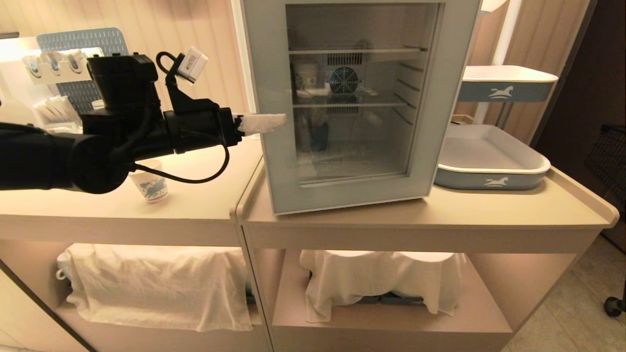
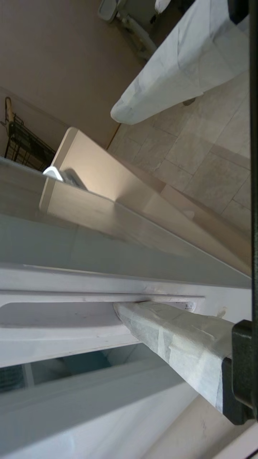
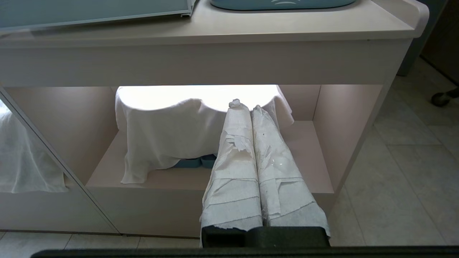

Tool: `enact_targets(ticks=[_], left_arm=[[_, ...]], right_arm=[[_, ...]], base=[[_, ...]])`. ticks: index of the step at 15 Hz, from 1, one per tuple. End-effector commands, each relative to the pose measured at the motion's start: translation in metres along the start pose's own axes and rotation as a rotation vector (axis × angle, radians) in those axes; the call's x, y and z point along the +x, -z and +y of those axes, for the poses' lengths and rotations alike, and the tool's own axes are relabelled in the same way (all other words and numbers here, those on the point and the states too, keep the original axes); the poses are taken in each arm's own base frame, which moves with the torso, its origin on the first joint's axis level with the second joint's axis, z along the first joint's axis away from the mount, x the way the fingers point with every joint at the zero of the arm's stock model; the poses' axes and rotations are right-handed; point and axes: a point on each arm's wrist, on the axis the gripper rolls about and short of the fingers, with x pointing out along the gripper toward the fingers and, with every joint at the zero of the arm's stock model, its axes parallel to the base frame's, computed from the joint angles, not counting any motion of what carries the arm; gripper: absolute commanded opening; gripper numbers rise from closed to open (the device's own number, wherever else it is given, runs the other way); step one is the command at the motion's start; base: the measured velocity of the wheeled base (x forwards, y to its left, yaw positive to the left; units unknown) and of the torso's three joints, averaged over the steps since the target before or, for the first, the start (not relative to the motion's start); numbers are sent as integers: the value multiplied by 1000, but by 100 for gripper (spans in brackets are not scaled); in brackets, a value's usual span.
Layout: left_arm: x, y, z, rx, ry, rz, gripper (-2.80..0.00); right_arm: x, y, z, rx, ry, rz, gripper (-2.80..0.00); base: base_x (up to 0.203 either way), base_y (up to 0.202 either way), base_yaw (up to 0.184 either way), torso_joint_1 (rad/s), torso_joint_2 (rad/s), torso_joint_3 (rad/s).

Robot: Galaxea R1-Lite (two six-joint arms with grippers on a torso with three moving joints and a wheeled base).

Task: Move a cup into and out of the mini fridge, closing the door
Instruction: Open the freezer door

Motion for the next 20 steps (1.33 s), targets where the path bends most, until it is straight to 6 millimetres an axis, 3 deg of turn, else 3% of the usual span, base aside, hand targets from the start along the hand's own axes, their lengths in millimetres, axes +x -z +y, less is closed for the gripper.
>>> enact_targets(ticks=[1, 7, 14, 16, 19, 20], left_arm=[[-12, -10, -20, 22, 16, -19, 0], [-38, -10, -54, 14, 35, -16, 0], [-71, -1, -109, -22, 100, -14, 0], [-78, 5, -105, -26, 56, -15, 0], [-93, 9, -78, -5, -84, -19, 0], [-98, 10, -69, 2, -124, -18, -280]], right_arm=[[0, 0, 0, 0, -1, 0, -280], [0, 0, 0, 0, -1, 1, -280], [0, 0, 0, 0, -1, 1, -280], [0, 0, 0, 0, -1, 1, -280], [0, 0, 0, 0, -1, 1, -280], [0, 0, 0, 0, -1, 1, -280]], base=[[0, 0, 0, 0, 0, 0], [0, 0, 0, 0, 0, 0], [0, 0, 0, 0, 0, 0], [0, 0, 0, 0, 0, 0], [0, 0, 0, 0, 0, 0], [0, 0, 0, 0, 0, 0]])
